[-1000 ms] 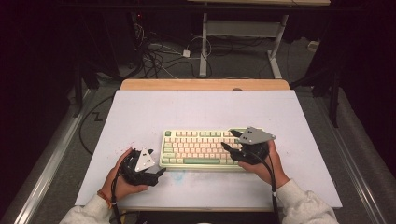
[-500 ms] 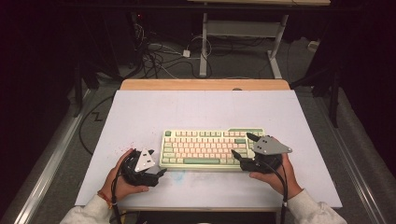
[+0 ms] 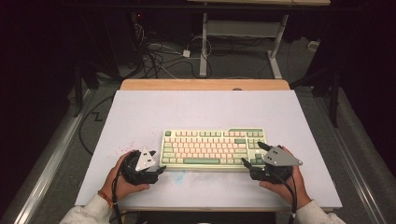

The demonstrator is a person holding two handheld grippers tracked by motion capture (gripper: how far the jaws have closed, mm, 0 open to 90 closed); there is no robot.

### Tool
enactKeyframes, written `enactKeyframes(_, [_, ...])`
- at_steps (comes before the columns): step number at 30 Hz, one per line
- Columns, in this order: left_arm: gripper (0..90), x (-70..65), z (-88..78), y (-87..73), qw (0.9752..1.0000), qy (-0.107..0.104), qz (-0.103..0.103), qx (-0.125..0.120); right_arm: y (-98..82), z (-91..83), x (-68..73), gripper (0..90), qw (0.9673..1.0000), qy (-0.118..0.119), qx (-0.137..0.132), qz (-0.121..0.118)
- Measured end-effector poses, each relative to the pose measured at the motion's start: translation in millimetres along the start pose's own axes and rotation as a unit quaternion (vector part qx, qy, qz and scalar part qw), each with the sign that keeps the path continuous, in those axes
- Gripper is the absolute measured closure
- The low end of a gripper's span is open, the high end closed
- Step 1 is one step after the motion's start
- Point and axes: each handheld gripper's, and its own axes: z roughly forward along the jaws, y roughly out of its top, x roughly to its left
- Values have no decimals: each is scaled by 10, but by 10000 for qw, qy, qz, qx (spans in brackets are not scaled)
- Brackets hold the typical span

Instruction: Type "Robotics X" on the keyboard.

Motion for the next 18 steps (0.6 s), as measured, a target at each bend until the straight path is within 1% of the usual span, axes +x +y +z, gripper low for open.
enactKeyframes(1, [376, 2, -6, 7, 10000, -16, -10, -30, -25, -12, 3, 239, 10000, -17, 10, -16])
enactKeyframes(2, [383, 3, -10, 16, 10000, -37, -38, -55, -51, -24, 9, 240, 9999, -90, 12, -44])
enactKeyframes(3, [406, 6, -13, 26, 10000, -27, -24, -47, -74, -35, 14, 240, 9999, -119, 21, -23])
enactKeyframes(5, [464, 15, -19, 44, 10000, -41, -21, -47, -110, -58, 7, 240, 10000, -72, 37, 48])
enactKeyframes(6, [494, 27, -24, 51, 9999, -110, -49, -84, -126, -70, 7, 239, 9999, -82, 34, 62])
enactKeyframes(7, [544, 38, -27, 61, 9998, -170, -85, -100, -139, -79, 10, 240, 9999, -91, 54, 74])
enactKeyframes(8, [564, 43, -25, 72, 9997, -192, -93, -97, -151, -88, 12, 240, 9999, -101, 69, 52])
enactKeyframes(11, [661, 55, -7, 118, 9998, -196, -99, -17, -182, -105, 15, 239, 9999, -53, 107, 103])
enactKeyframes(15, [788, 81, 34, 204, 9997, -242, -84, 20, -187, -87, 29, 240, 9999, -53, 153, 52])
enactKeyframes(16, [819, 88, 41, 228, 9997, -236, -50, 22, -185, -84, 30, 240, 9999, -60, 153, 37])
enactKeyframes(18, [870, 99, 59, 276, 9997, -226, -51, 24, -187, -74, 33, 240, 9998, -68, 182, 3])
